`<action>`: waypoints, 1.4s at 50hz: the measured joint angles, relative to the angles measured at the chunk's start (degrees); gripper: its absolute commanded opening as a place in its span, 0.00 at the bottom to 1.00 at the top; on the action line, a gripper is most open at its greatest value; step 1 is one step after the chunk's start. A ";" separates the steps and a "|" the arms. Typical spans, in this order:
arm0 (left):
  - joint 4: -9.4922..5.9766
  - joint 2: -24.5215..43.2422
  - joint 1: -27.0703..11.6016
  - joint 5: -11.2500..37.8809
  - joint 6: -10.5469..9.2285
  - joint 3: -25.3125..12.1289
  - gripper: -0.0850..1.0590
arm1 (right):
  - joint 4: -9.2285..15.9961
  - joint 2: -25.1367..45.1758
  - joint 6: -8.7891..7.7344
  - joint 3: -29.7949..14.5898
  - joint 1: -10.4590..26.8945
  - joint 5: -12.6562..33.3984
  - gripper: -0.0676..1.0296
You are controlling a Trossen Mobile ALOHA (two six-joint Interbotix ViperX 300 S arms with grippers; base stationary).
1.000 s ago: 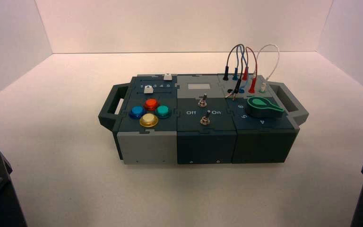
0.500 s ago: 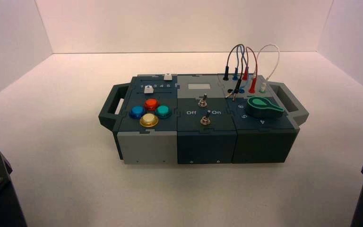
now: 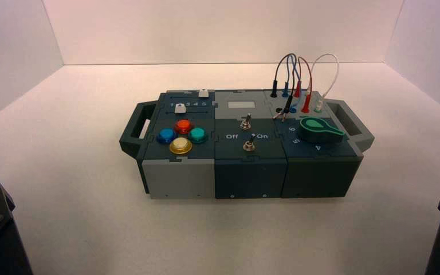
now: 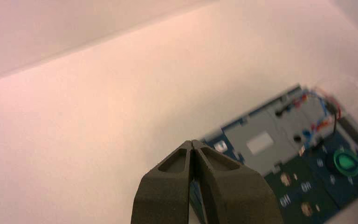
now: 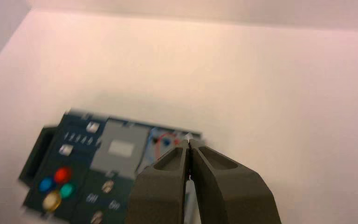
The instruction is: Pull the red wire.
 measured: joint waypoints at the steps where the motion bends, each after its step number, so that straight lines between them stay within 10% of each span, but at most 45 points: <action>1: 0.00 0.88 -0.26 0.70 0.18 -0.44 0.05 | 0.00 0.18 -0.09 0.00 0.00 0.09 0.04; 18: -0.18 14.85 -8.09 12.13 5.71 -7.82 0.05 | -1.23 6.59 -0.18 -0.09 0.79 3.87 0.49; 30: -0.18 19.42 -10.90 12.13 5.89 -10.11 0.05 | -7.21 8.35 -0.35 0.26 4.31 7.03 0.57; 53: -0.35 18.90 -14.41 5.19 6.42 -8.09 0.05 | -7.65 10.28 -2.72 0.26 7.65 8.61 0.57; 62: -6.94 17.14 -17.14 1.41 13.18 -4.39 0.05 | -7.65 10.46 -6.94 1.14 7.65 8.35 0.57; 70: -17.40 15.47 -17.58 0.88 24.17 -2.46 0.05 | -7.65 10.63 -8.61 2.02 7.73 7.29 0.57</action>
